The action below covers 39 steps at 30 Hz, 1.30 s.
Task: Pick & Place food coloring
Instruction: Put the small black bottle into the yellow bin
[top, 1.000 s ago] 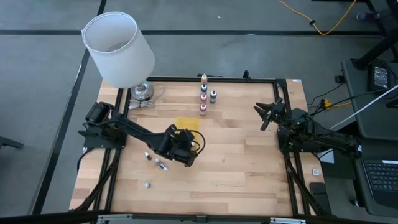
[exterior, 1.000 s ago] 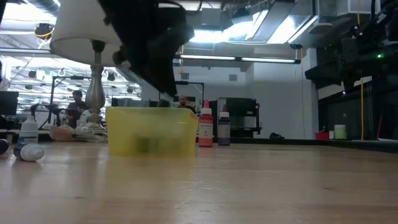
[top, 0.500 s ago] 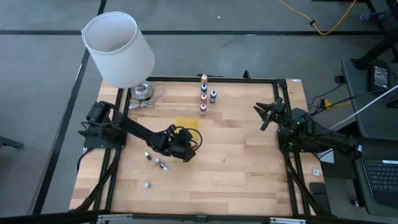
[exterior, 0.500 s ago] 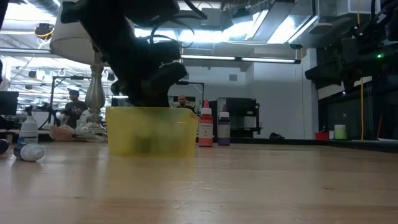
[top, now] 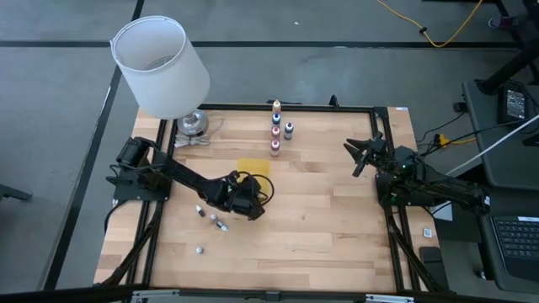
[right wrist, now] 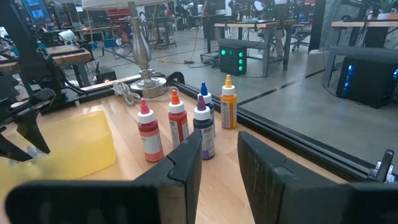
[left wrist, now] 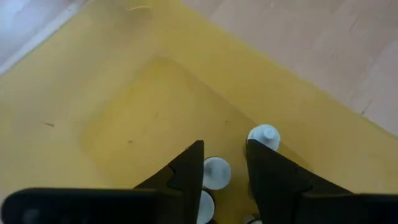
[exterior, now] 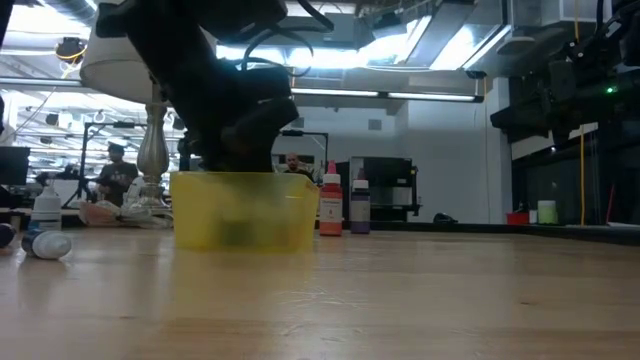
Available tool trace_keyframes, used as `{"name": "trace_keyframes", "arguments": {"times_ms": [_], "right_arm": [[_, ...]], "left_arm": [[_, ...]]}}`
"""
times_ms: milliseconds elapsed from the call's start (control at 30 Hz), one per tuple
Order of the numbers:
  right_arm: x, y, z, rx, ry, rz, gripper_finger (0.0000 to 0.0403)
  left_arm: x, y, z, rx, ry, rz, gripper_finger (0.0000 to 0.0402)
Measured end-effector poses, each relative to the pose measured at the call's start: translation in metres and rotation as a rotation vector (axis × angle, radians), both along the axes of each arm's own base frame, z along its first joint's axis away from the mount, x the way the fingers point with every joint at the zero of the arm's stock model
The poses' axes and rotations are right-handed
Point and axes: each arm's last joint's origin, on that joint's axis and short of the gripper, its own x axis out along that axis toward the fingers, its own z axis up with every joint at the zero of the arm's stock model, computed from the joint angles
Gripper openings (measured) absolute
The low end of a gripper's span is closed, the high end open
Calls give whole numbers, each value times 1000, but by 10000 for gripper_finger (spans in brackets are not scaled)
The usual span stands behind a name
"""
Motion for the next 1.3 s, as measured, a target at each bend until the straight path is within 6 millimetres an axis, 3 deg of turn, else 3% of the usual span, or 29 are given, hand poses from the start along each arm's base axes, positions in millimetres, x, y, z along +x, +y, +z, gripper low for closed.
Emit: {"name": "trace_keyframes", "arguments": {"times_ms": [167,300,433,567,767,1133,1300], "right_arm": [[0,0,0,0,0,0,106],[0,0,0,-1,0,0,106],[0,0,0,-1,1,0,106],[0,0,0,0,1,0,106],[0,0,0,-1,1,0,106],[0,0,0,-1,1,0,106],[0,0,0,-1,1,0,106]], "left_arm": [[4,-1,15,-1,-22,-9,143],[3,-1,44,-8,-6,-25,161],[-9,-1,81,-86,70,-70,177],[-30,-2,101,-234,179,-40,194],[-58,-15,99,-344,358,83,217],[-85,-45,62,-445,361,294,230],[-85,-51,48,-471,337,338,230]]}}
